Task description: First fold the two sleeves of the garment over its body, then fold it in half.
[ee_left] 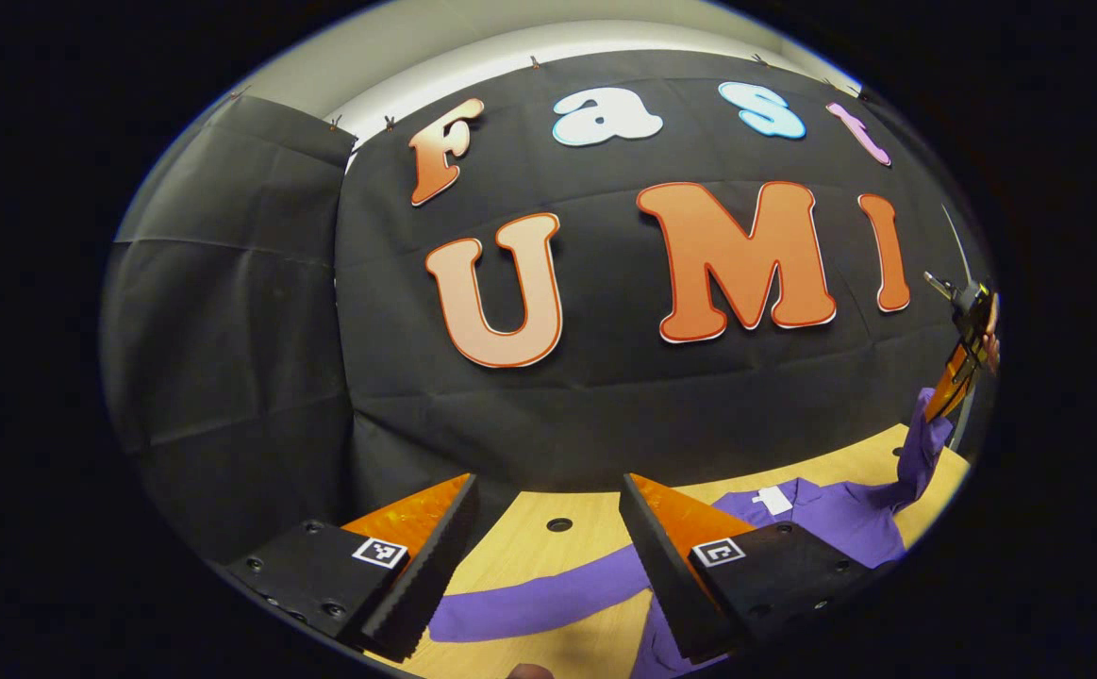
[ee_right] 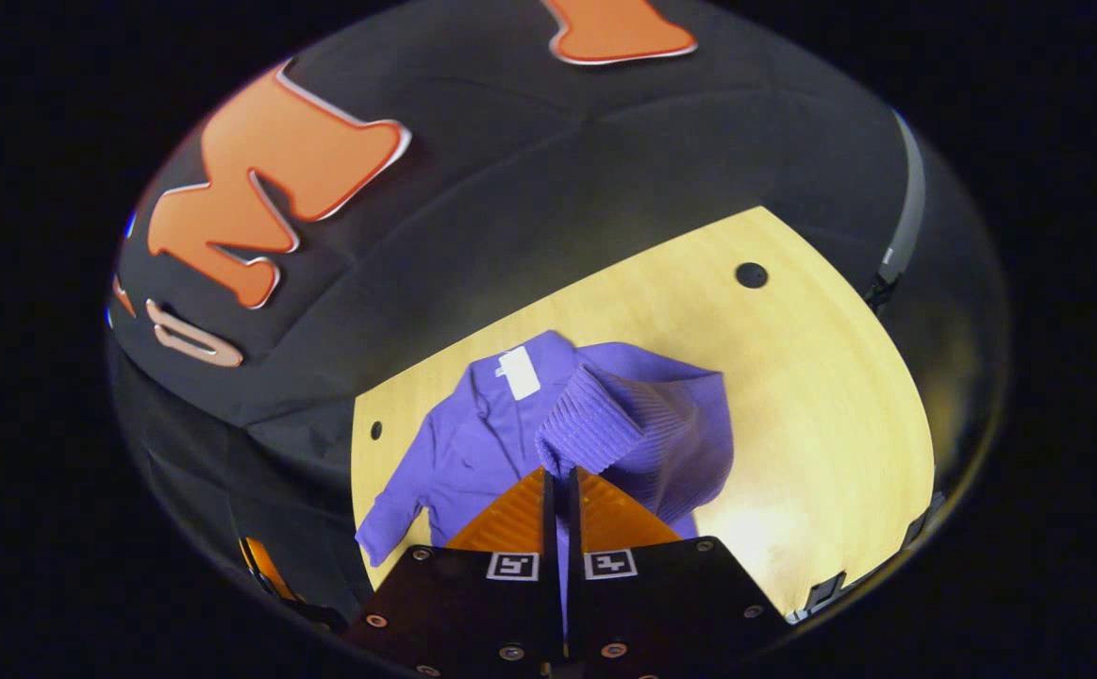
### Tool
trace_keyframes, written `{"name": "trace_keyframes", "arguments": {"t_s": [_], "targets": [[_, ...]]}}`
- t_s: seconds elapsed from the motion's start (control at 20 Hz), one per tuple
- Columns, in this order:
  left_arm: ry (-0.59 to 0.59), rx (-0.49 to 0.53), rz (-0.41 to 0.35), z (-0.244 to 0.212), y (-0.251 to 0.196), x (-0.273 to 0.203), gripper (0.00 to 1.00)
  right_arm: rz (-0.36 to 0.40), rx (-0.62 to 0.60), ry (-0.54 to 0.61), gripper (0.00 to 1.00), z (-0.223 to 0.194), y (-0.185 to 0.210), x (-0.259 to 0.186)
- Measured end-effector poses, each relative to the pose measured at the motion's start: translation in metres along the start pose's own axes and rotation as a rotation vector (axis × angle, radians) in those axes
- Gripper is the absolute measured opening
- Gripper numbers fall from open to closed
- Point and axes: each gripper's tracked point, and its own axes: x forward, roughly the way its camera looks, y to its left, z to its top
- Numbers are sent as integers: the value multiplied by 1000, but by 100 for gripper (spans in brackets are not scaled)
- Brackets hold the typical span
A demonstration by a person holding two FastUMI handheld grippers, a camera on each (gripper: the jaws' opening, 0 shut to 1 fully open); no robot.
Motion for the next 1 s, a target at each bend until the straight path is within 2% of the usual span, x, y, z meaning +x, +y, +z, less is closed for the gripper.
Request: {"name": "trace_keyframes", "arguments": {"t_s": [0.4, 0.65, 0.8, 0.9, 1.0], "targets": [[49, 6, -7, -20, 36, 20, 94, 87, -149, 39, 3, -26, 120, 27], [84, 9, -2, -39, 63, 33, 94, 103, -201, 85, 3, -56, 168, 61], [111, 10, 2, -50, 75, 41, 94, 84, -192, 83, 3, -63, 178, 81], [128, 9, 4, -55, 81, 44, 94, 109, -184, 70, 8, -63, 188, 79], [154, 2, 4, -66, 85, 47, 94, 158, -188, 33, 17, -59, 199, 75]]}}
